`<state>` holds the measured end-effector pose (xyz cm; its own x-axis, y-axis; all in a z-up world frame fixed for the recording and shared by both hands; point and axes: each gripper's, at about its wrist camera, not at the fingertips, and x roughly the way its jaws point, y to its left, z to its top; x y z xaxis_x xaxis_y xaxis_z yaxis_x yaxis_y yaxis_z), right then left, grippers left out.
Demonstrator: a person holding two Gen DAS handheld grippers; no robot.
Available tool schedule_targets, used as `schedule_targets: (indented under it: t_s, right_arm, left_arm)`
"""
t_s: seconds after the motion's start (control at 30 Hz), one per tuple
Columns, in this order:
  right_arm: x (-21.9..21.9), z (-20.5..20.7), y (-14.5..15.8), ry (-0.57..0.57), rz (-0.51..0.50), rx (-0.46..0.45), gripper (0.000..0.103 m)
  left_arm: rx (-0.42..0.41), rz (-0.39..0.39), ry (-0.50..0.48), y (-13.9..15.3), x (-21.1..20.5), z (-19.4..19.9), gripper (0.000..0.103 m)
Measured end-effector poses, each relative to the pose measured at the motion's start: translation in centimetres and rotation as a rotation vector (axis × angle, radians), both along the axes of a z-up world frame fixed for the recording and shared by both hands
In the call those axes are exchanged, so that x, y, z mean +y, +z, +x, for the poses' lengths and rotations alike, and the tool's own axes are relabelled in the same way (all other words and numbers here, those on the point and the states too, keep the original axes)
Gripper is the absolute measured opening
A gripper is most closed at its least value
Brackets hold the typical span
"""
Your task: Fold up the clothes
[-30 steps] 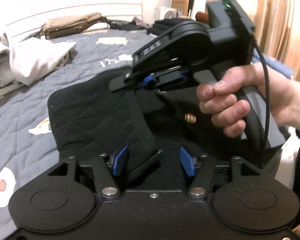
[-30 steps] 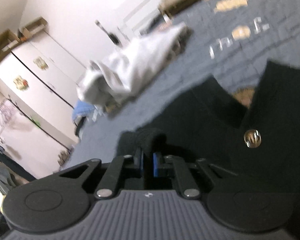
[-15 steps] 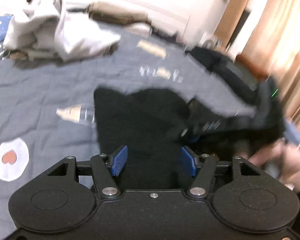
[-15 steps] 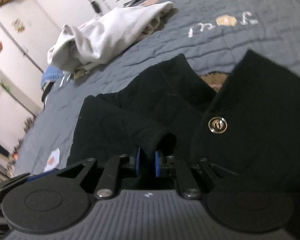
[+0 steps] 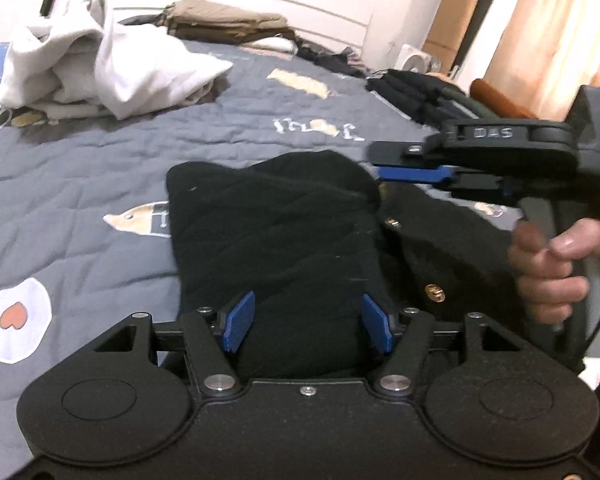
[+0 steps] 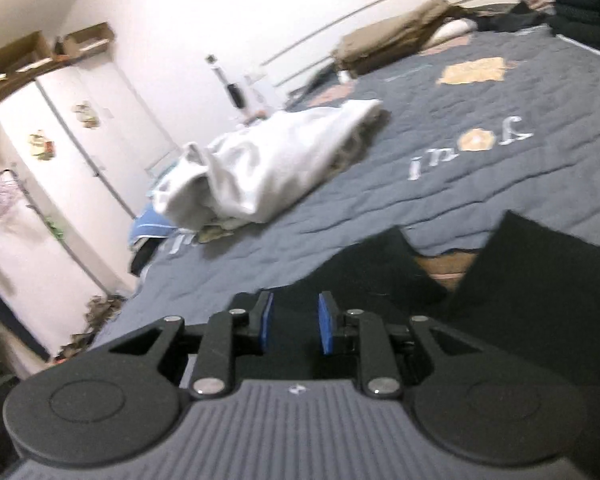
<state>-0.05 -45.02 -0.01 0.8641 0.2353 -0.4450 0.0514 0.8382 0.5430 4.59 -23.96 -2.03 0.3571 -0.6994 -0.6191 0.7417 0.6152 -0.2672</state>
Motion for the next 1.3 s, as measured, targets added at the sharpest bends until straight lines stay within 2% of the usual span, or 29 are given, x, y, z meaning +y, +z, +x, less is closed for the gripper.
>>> schedule_targets:
  t_s: [0.13,0.23,0.43,0.53,0.57,0.6,0.7,0.8,0.97,1.07,1.3]
  right_arm:
    - [1.4,0.8,-1.0,0.053,-0.009,0.010,0.025]
    - [1.5,1.1,-2.0,0.057,-0.021,0.055,0.030]
    - [1.8,1.9,-3.8,0.066,-0.045,0.145,0.032]
    - [1.9,2.2,-4.8,0.070,-0.057,0.190,0.032]
    - [1.9,2.2,-4.8,0.069,-0.053,0.191,0.032]
    - [1.8,2.2,-4.8,0.068,-0.049,0.191,0.032]
    - [1.7,2.1,-4.7,0.064,-0.036,0.191,0.032]
    - [1.6,2.1,-4.7,0.061,-0.024,0.190,0.032]
    - [1.3,2.0,-4.6,0.056,-0.003,0.190,0.032]
    - [1.2,2.0,-4.5,0.052,0.010,0.190,0.032]
    - [-0.9,-2.1,-1.5,-0.055,0.010,0.139,0.040]
  left_arm:
    - [-0.013,0.077,-0.037,-1.3,-1.3,-0.7,0.059]
    - [-0.012,0.088,-0.042,-1.6,-1.5,-0.9,0.062]
    - [-0.009,0.067,-0.045,-1.2,-1.1,-0.9,0.062]
    - [0.021,-0.007,-0.033,-0.4,-0.5,-0.6,0.062]
    - [0.027,-0.010,-0.030,-0.3,-0.4,-0.5,0.062]
    - [0.030,-0.003,-0.028,-0.4,-0.5,-0.5,0.062]
    - [0.015,0.092,-0.042,-1.6,-1.5,-0.8,0.062]
    - [-0.012,0.109,-0.059,-2.0,-1.8,-1.3,0.068]
    - [0.010,0.086,-0.034,-1.8,-1.6,-1.1,0.068]
    - [0.021,0.043,-0.003,-1.0,-1.1,-1.3,0.068]
    - [0.001,-0.029,0.072,1.4,0.7,-2.8,0.068]
